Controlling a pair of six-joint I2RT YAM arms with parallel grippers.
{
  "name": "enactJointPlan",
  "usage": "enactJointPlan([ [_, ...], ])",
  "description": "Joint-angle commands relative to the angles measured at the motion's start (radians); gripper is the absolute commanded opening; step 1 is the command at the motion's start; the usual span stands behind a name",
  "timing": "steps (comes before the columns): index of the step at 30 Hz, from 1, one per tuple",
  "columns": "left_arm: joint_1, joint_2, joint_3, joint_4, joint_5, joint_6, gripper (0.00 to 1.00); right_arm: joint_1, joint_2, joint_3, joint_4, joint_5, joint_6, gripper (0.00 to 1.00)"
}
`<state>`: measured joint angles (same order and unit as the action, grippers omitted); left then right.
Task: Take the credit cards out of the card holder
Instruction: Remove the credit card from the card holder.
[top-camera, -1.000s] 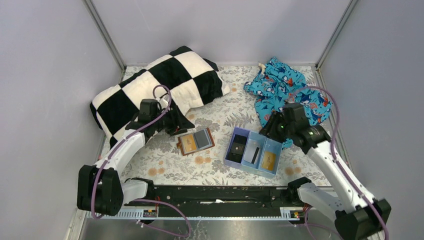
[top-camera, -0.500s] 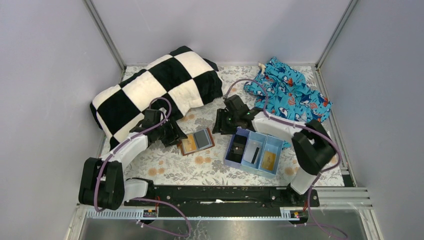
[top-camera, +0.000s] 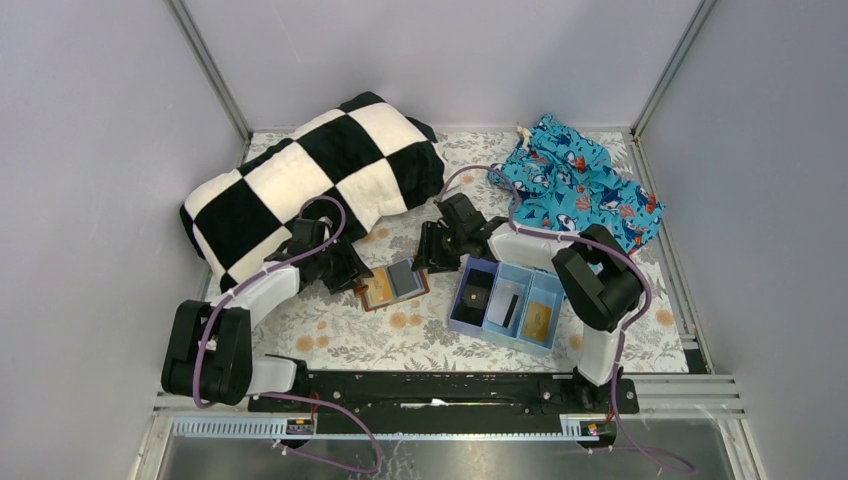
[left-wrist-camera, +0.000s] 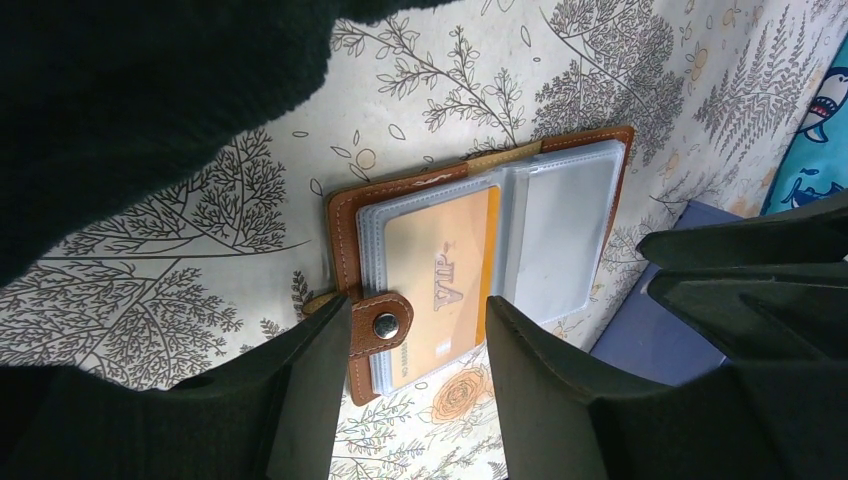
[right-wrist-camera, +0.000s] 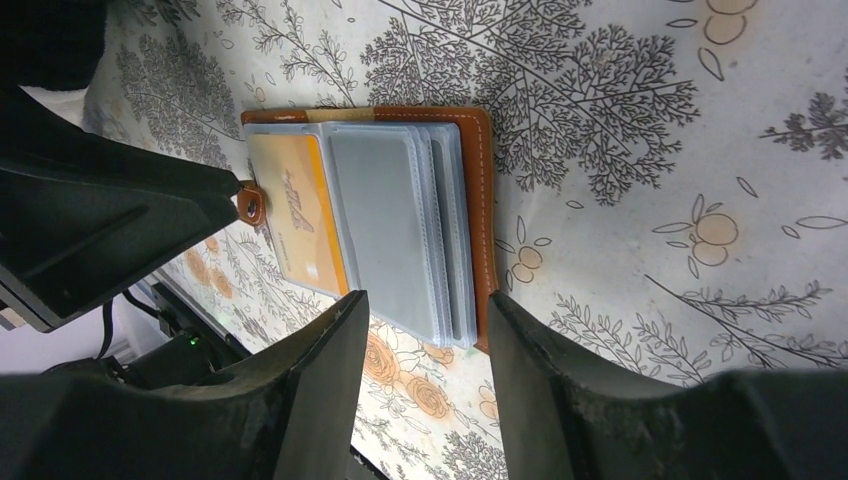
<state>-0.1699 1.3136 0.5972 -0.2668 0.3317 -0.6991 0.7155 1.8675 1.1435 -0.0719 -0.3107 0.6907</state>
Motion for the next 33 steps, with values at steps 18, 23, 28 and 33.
enactJointPlan([
  [18,0.004,0.052,-0.019,0.054,0.021,0.001,0.56,0.030,0.072,0.018,0.110,-0.089,0.040,0.55],
  [23,0.005,0.059,-0.019,0.062,0.031,0.001,0.56,0.030,0.054,0.003,0.151,-0.136,0.063,0.55],
  [28,0.004,0.070,-0.018,0.071,0.037,0.000,0.56,0.030,0.015,-0.025,0.264,-0.214,0.127,0.55],
  [33,0.004,0.080,-0.019,0.084,0.045,-0.002,0.56,0.037,0.027,-0.010,0.335,-0.312,0.187,0.54],
])
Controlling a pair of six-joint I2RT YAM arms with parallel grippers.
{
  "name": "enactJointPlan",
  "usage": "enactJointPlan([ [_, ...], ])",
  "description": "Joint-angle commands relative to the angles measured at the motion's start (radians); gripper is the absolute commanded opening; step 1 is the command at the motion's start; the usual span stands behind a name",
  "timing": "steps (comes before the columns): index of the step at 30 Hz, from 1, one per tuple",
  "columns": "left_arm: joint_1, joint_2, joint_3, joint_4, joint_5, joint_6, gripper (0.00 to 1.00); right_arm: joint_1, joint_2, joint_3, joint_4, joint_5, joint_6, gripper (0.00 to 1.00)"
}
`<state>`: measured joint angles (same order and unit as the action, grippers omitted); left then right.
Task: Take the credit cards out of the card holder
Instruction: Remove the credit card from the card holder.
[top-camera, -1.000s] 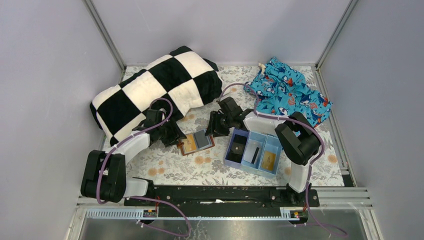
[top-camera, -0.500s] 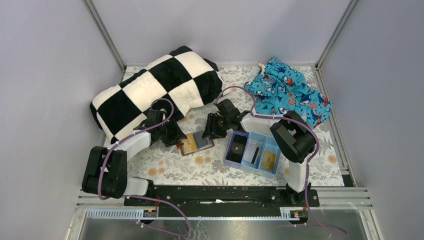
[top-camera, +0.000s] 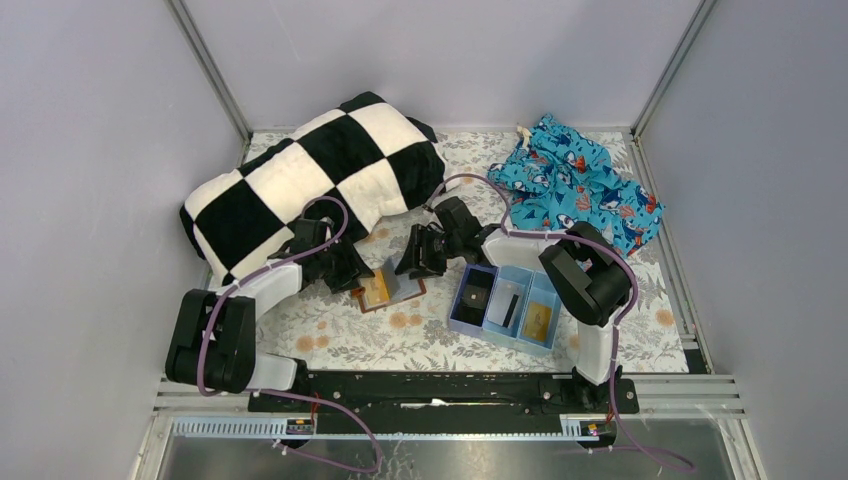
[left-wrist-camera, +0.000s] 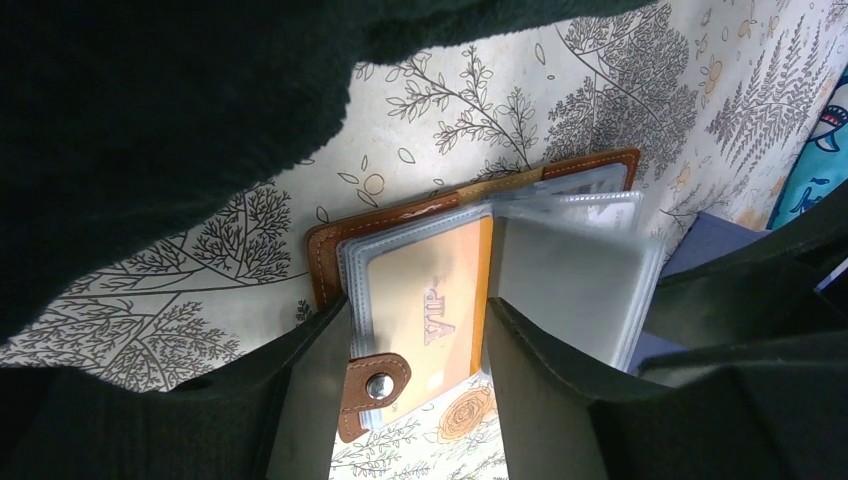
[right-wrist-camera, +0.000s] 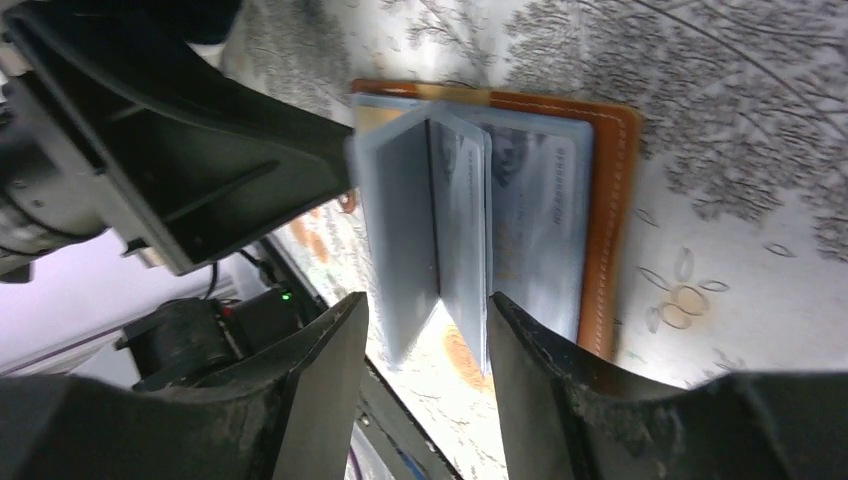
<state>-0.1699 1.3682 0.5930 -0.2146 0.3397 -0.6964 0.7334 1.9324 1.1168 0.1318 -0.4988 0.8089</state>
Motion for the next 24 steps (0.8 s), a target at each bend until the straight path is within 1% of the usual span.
enactJointPlan([
  [1,0.005,0.027,-0.014,0.032,0.039,-0.005,0.56,0.022,-0.037,0.017,0.144,-0.135,0.082,0.54],
  [4,0.004,0.011,-0.009,0.019,0.043,-0.005,0.56,0.034,-0.047,0.019,0.162,-0.136,0.093,0.54],
  [6,0.005,-0.020,0.017,-0.030,0.034,-0.001,0.56,0.041,-0.047,0.027,0.166,-0.135,0.094,0.55],
  [9,0.004,-0.110,0.087,-0.163,-0.016,0.006,0.59,0.050,-0.026,0.046,0.163,-0.145,0.093,0.55],
  [13,0.006,-0.226,0.205,-0.357,-0.129,0.017,0.65,0.072,0.005,0.074,0.165,-0.149,0.093,0.54],
  [17,0.006,-0.313,0.278,-0.461,-0.204,0.015,0.66,0.092,0.035,0.102,0.167,-0.154,0.095,0.54],
  [21,0.009,-0.359,0.292,-0.463,-0.233,-0.001,0.67,0.107,0.044,0.128,0.161,-0.167,0.091,0.54],
  [24,0.009,-0.348,0.283,-0.434,-0.196,0.000,0.67,0.105,0.012,0.124,0.137,-0.153,0.066,0.54],
])
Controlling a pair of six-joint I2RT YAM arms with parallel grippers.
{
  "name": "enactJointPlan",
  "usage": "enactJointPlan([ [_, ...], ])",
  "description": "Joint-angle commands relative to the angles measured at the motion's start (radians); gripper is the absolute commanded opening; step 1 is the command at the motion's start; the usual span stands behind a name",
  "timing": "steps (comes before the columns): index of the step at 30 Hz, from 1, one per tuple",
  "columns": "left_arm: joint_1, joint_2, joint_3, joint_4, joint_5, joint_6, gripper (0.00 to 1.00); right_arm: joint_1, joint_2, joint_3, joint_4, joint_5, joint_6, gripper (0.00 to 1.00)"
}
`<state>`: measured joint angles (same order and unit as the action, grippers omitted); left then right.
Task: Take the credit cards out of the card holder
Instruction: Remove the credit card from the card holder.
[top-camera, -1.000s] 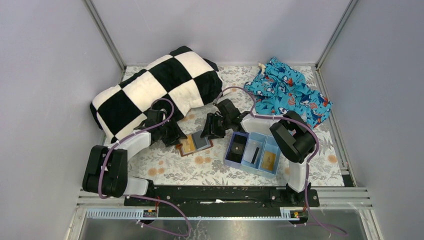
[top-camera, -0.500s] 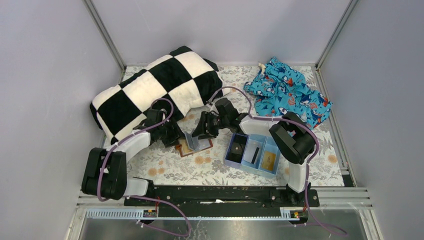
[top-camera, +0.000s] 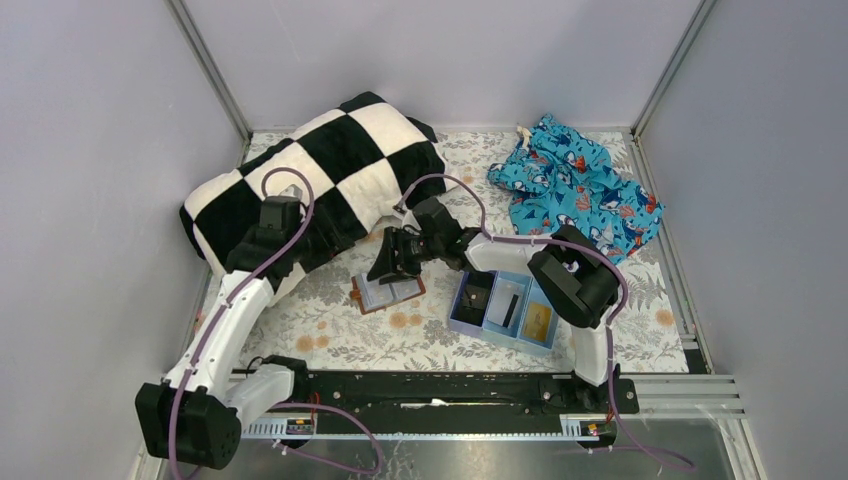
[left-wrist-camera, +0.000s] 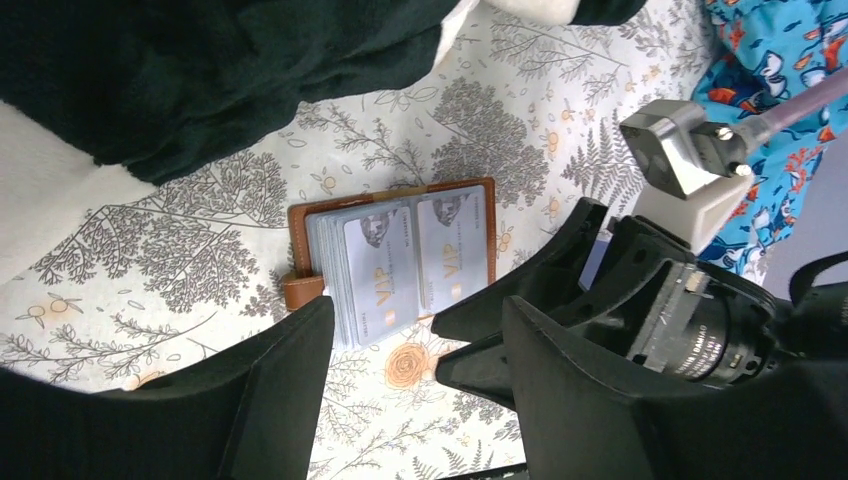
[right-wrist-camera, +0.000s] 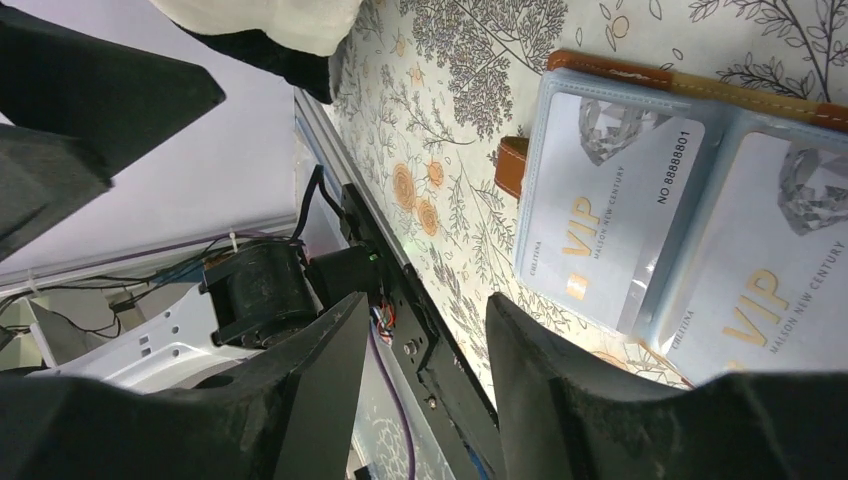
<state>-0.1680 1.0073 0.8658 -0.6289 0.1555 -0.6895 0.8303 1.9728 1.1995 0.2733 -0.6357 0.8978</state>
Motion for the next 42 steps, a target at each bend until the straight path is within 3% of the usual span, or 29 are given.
enactJointPlan([
  [1,0.007,0.023,0.008,-0.008,0.010,-0.007,0.67,0.006,-0.043,0.041,-0.035,0.002,-0.049,0.54],
  [7,0.003,0.077,-0.043,0.122,0.200,-0.021,0.66,-0.062,-0.121,-0.044,-0.097,0.107,-0.099,0.51],
  [14,-0.021,0.180,-0.132,0.291,0.338,-0.060,0.65,-0.149,-0.086,-0.054,-0.216,0.149,-0.170,0.47],
  [19,-0.022,0.251,-0.193,0.363,0.317,-0.077,0.65,-0.149,-0.042,-0.016,-0.265,0.169,-0.206,0.46],
  [30,-0.021,0.361,-0.236,0.346,0.217,-0.062,0.64,-0.149,0.013,-0.013,-0.245,0.138,-0.209,0.49],
  [42,-0.021,0.461,-0.264,0.406,0.223,-0.049,0.63,-0.149,-0.124,-0.139,-0.143,0.253,-0.166,0.53],
])
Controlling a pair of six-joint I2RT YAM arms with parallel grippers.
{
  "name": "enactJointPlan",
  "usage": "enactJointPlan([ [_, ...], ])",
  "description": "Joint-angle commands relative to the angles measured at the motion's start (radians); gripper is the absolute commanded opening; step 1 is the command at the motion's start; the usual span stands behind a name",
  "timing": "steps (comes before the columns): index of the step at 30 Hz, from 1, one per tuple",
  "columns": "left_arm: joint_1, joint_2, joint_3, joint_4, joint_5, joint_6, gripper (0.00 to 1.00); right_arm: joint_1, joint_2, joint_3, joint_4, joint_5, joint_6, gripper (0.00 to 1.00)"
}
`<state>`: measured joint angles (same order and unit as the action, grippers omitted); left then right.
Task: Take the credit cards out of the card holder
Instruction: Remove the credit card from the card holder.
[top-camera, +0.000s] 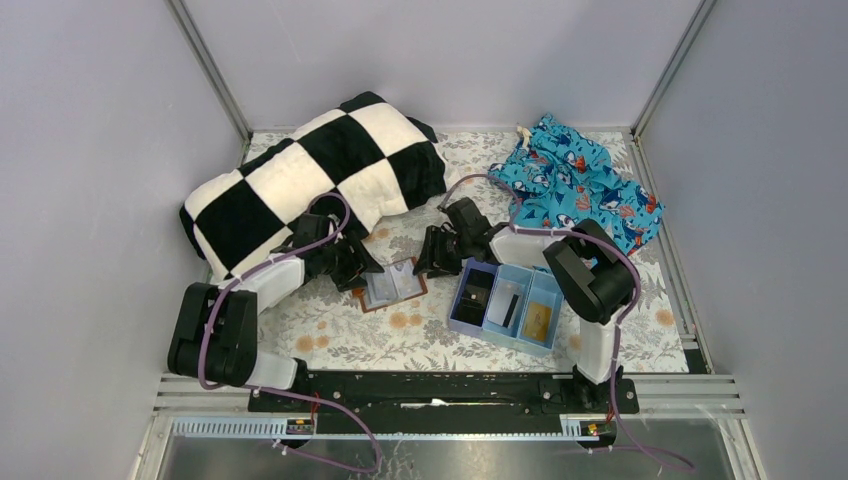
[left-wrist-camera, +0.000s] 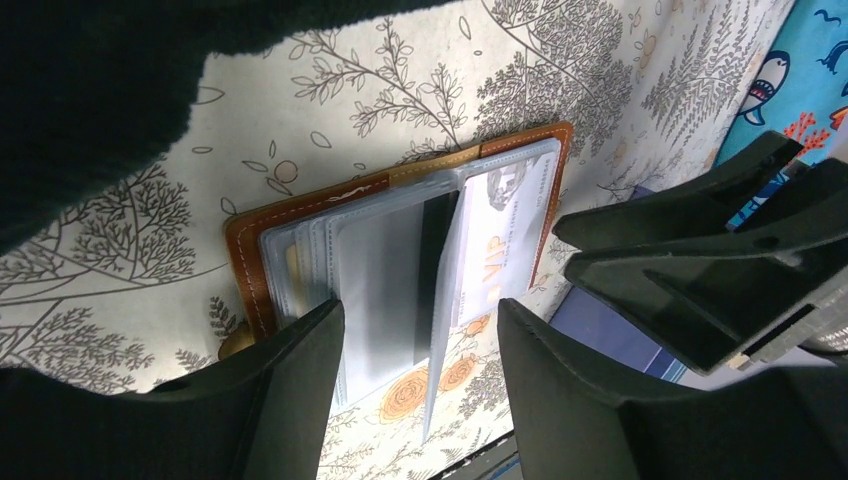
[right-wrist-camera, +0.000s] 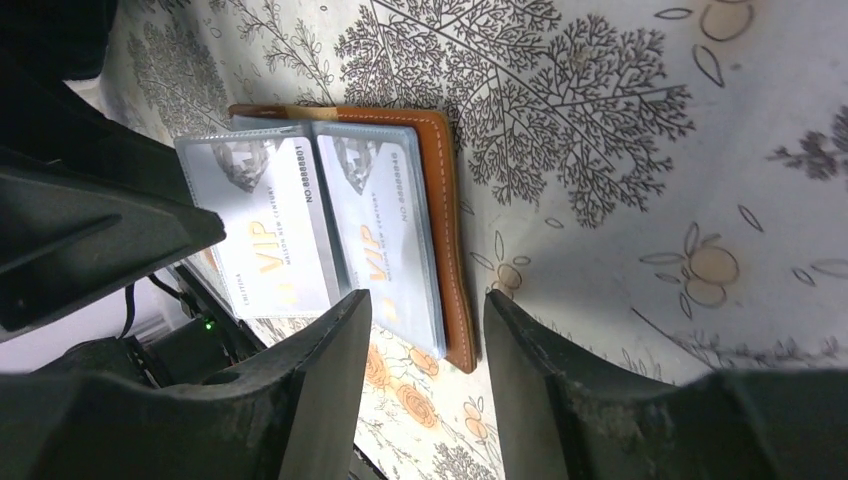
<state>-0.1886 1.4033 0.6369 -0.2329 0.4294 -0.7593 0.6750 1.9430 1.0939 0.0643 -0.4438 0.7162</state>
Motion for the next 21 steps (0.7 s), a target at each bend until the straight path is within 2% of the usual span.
enactJointPlan([
  [1,0.000,0.068,-0.034,0.009,-0.052,0.022,0.63,0.007,-0.102,-0.042,0.082,0.057,0.019,0.53],
  [12,0.001,-0.053,0.054,-0.115,-0.128,0.071,0.63,0.027,-0.084,-0.038,0.120,0.002,0.017,0.53],
  [16,-0.028,-0.149,0.082,-0.091,-0.079,0.092,0.64,0.029,-0.057,-0.033,0.129,-0.023,0.026,0.51],
  [21,-0.077,-0.145,0.095,-0.034,0.021,0.071,0.64,0.031,-0.031,-0.037,0.149,-0.034,0.040,0.51],
])
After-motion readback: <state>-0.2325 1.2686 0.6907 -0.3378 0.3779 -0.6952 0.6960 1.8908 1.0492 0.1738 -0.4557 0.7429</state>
